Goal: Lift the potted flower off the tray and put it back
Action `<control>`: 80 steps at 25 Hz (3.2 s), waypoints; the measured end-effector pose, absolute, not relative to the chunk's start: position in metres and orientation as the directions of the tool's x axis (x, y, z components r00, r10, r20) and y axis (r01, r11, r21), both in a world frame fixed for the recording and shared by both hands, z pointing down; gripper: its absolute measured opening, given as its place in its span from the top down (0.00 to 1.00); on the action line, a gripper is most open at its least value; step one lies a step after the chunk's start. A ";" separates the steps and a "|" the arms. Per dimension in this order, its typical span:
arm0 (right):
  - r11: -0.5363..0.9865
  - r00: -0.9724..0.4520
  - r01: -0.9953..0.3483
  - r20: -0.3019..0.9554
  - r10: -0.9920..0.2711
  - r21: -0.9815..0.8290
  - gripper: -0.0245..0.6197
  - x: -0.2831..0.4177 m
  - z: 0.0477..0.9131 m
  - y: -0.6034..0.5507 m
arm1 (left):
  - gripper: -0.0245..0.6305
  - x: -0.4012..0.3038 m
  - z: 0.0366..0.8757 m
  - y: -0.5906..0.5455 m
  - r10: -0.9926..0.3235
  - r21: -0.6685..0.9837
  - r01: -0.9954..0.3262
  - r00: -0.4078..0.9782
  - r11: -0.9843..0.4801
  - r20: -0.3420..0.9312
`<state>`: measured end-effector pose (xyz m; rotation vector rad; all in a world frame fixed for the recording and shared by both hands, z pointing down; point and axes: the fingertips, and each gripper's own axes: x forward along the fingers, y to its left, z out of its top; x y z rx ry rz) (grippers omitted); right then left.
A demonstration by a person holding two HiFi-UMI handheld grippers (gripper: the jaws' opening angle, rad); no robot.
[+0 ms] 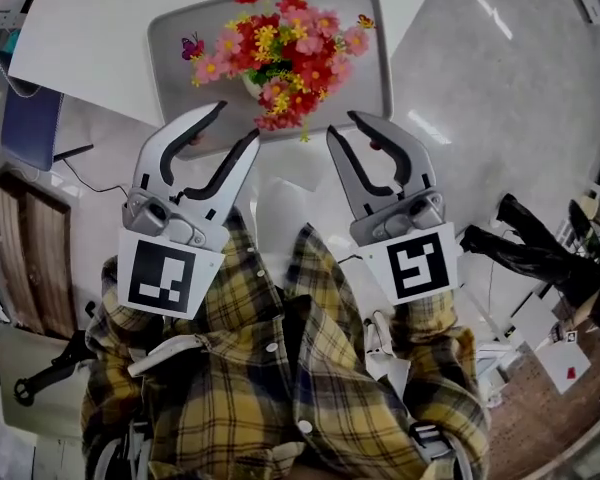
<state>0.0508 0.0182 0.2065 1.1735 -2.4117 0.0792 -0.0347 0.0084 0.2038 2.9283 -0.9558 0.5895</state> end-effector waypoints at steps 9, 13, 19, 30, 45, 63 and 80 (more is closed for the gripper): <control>0.732 -0.551 -0.649 0.535 -0.641 0.209 0.76 0.056 0.256 0.007 | 0.61 -0.031 0.254 0.004 -0.534 -0.181 -0.510 0.729 -0.841 0.428; 0.763 -0.555 -0.602 0.562 -0.613 0.237 0.71 0.056 0.273 0.001 | 0.56 -0.029 0.274 -0.004 -0.524 -0.166 -0.509 0.724 -0.845 0.448; 0.810 -0.586 -0.541 0.590 -0.556 0.227 0.62 0.058 0.295 -0.005 | 0.47 -0.028 0.296 -0.013 -0.505 -0.142 -0.505 0.717 -0.852 0.480; 0.872 -0.634 -0.448 0.618 -0.464 0.196 0.45 0.063 0.313 -0.023 | 0.42 -0.017 0.311 -0.032 -0.481 -0.129 -0.488 0.720 -0.863 0.500; 0.951 -0.698 -0.281 0.653 -0.295 0.129 0.43 0.046 0.324 -0.049 | 0.41 -0.007 0.327 -0.046 -0.415 -0.079 -0.445 0.738 -0.892 0.532; 0.954 -0.724 -0.277 0.629 -0.284 0.112 0.42 0.044 0.327 -0.051 | 0.40 -0.002 0.327 -0.048 -0.447 -0.083 -0.478 0.727 -0.874 0.522; 0.934 -0.732 -0.342 0.595 -0.331 0.098 0.42 0.042 0.326 -0.048 | 0.40 -0.003 0.322 -0.049 -0.425 -0.070 -0.463 0.731 -0.884 0.534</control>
